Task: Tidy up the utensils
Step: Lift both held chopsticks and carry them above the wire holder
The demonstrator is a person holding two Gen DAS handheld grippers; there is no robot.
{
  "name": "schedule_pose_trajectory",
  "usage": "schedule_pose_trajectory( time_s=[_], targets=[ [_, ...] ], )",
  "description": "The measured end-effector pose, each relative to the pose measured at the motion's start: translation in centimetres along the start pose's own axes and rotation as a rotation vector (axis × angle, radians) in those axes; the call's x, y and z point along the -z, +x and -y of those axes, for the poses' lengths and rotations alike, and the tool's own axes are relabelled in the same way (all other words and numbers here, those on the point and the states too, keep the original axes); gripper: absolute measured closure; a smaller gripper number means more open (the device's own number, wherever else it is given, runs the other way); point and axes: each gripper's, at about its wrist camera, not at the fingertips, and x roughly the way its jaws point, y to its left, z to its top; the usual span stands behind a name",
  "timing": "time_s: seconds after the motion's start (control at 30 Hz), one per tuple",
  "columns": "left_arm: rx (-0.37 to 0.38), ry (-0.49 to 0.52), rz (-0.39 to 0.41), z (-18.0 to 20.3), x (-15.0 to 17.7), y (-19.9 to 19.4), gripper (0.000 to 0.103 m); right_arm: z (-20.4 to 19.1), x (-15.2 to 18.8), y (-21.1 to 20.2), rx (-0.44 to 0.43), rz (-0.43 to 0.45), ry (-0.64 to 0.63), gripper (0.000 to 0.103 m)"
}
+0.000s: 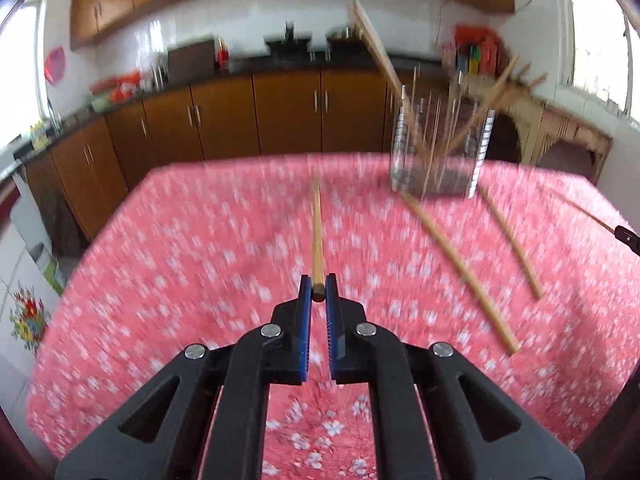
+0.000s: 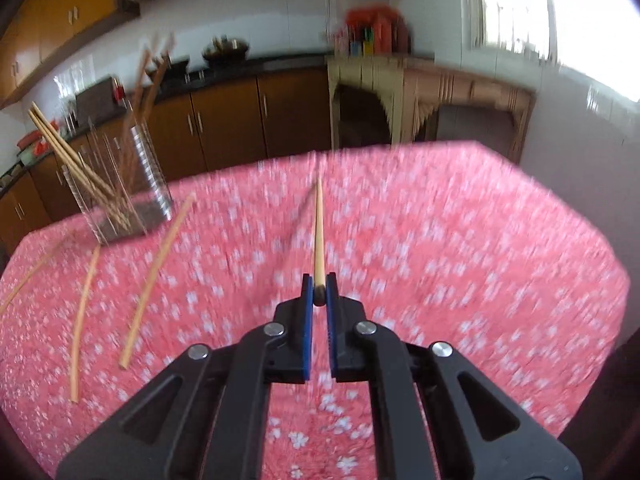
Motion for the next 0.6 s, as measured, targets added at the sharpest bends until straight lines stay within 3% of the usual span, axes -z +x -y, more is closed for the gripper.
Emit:
schedule_pose_trajectory(
  time_s=[0.23,0.6],
  targets=[
    [-0.003,-0.049,0.209,-0.9,-3.2,-4.4,0.096,0.0,-4.0,-4.1,-0.019,0.178,-0.018,0.096],
    [-0.038,-0.094,0.333,-1.5,-6.6,-6.1,0.096,-0.1,-8.1,-6.4,-0.088,0.284,0.010,0.096]
  ],
)
